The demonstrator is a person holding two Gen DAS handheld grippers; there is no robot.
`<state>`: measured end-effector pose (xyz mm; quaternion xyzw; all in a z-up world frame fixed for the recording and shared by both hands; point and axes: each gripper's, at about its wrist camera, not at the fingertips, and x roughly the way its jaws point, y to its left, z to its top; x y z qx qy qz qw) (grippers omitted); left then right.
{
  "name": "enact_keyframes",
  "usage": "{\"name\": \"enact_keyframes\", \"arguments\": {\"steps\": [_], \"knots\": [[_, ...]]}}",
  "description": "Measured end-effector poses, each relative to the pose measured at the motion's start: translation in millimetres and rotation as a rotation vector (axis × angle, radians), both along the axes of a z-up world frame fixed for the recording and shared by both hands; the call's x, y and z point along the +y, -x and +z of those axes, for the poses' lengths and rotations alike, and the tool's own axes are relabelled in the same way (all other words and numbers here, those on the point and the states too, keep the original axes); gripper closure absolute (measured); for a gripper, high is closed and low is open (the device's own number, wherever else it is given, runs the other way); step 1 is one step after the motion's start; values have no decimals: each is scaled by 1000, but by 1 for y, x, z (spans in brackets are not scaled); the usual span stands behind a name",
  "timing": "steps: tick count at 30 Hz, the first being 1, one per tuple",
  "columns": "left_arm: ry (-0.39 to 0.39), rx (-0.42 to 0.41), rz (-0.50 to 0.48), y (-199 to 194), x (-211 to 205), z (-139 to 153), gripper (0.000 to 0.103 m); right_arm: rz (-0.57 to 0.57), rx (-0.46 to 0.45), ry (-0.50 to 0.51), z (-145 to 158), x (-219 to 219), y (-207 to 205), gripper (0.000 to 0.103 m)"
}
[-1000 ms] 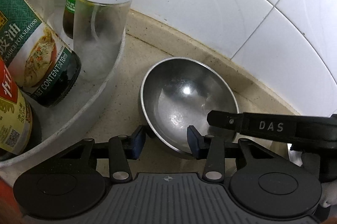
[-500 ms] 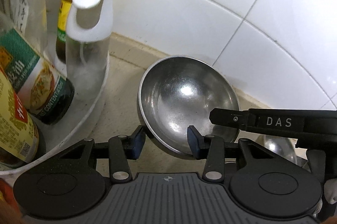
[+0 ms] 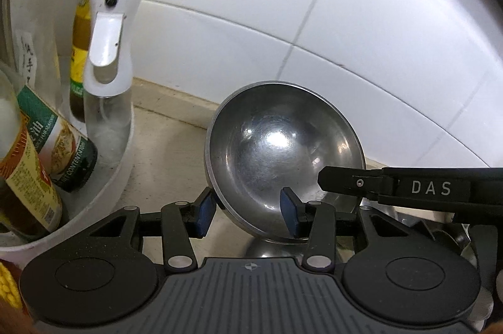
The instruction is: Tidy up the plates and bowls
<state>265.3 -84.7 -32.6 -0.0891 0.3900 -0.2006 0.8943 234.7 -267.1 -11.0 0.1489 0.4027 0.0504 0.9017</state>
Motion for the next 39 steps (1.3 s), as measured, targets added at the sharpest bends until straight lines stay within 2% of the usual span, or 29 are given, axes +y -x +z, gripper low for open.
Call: {"name": "enact_keyframes", "arguments": {"steps": [7,19,36,39], "knots": [[-7,-18,-69,29,-13,4,49,-53,-7,3,11,-2,39,86],[-61,-1,-156,53,-21,-11,47,-110,44,-16,-4,-5,78,85],[-119,68,-200,48,-33,-41,47,-158,139,-53,-41,-14,77,85],[-127,54,-206,47,-34,-42,47,-163,154,-62,-46,-14,72,83]]}}
